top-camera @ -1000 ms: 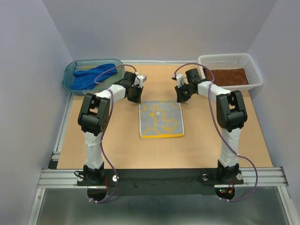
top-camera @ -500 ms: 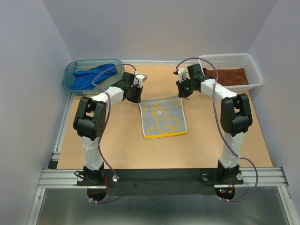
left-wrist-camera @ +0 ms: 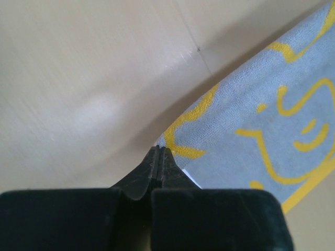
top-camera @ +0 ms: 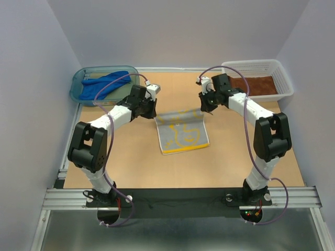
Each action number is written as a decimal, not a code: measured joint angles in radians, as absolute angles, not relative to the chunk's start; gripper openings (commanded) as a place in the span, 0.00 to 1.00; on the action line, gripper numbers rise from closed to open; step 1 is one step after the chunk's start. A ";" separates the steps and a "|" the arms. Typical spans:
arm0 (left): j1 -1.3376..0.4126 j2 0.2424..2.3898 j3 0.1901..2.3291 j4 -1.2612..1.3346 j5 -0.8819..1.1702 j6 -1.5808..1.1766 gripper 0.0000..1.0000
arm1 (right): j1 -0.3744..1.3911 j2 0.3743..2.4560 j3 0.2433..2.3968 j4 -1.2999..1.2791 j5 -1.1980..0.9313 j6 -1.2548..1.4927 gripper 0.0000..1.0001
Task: Fold and stack the towels
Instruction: Fold the towel
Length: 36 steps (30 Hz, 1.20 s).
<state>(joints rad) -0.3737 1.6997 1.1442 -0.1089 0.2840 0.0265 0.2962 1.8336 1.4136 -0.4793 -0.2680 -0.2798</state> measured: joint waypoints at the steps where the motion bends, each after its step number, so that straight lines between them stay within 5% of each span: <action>1: -0.380 1.691 1.135 -0.107 0.282 0.018 0.00 | 0.296 1.819 1.396 -0.480 -0.268 -0.272 0.01; 16: -0.511 1.458 0.893 -0.099 0.250 -0.249 0.00 | 0.296 1.663 1.188 -0.474 -0.283 -0.108 0.01; 36: -0.555 1.452 0.781 -0.117 0.235 -0.373 0.00 | 0.296 1.604 1.014 -0.472 -0.345 0.056 0.01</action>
